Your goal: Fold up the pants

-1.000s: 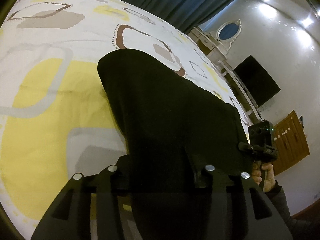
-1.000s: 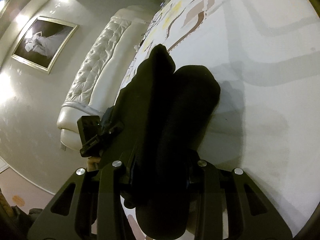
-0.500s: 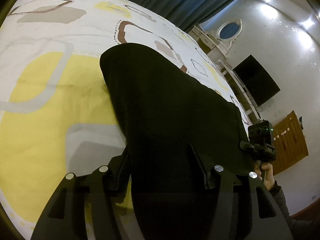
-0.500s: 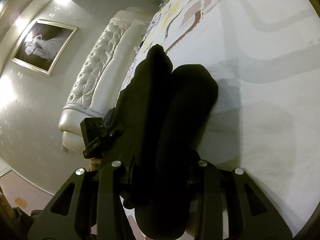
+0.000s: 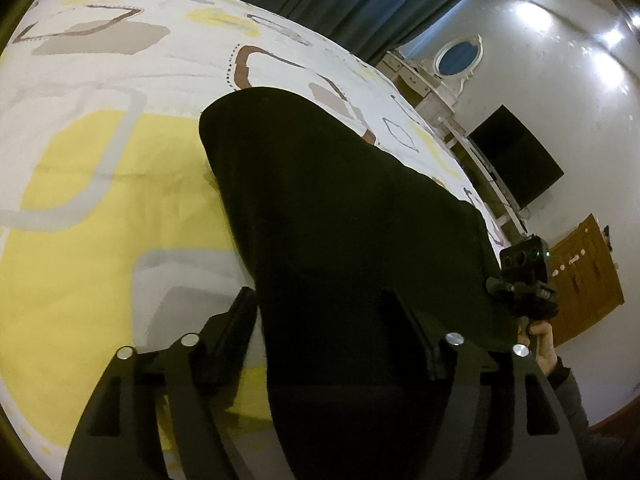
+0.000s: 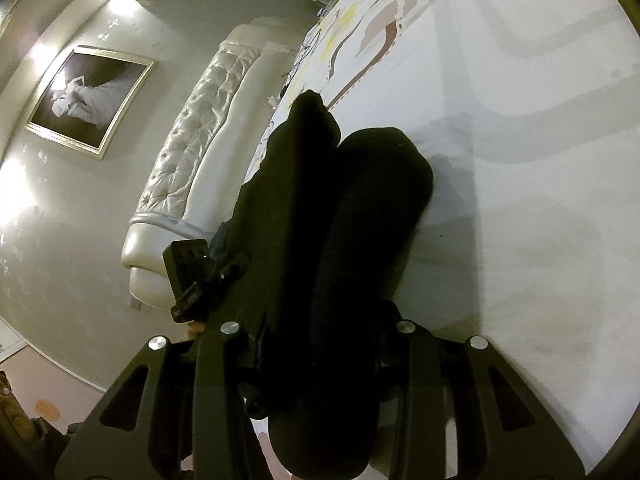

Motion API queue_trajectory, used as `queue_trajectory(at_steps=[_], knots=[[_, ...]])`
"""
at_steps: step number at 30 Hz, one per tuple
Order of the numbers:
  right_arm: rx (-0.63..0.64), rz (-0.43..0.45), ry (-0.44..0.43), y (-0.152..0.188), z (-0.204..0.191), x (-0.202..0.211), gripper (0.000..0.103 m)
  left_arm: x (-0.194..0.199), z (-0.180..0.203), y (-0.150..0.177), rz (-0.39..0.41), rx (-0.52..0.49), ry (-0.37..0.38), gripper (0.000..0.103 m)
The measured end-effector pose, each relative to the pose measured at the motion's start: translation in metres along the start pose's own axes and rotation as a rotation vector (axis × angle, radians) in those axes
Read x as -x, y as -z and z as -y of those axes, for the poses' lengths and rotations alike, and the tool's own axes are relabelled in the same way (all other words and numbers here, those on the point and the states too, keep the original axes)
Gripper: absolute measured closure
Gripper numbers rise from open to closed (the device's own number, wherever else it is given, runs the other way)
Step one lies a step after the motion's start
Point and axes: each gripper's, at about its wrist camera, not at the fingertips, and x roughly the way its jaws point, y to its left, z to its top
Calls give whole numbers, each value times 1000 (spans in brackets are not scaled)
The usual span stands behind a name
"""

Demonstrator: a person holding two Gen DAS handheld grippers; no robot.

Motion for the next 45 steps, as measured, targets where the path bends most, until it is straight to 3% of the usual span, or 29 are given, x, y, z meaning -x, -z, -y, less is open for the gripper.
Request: queue_trajectory(at_steps=[5, 19, 23, 29, 35, 45], knots=[[-16, -1, -23, -2, 3, 1, 66, -2, 3, 0, -4, -32, -5, 27], [-25, 28, -19, 1, 6, 14, 61, -3, 1, 4, -8, -39, 5, 25], [-26, 48, -17, 5, 6, 26, 54, -5, 1, 3, -15, -52, 23, 18], [-21, 72, 6, 12, 2, 40, 47, -5, 2, 1, -11, -61, 13, 18], [14, 102, 98, 29, -7, 53, 42, 0, 4, 3, 20, -63, -37, 18], [152, 142, 389, 75, -42, 52, 33, 22, 10, 19, 114, -60, -168, 17]])
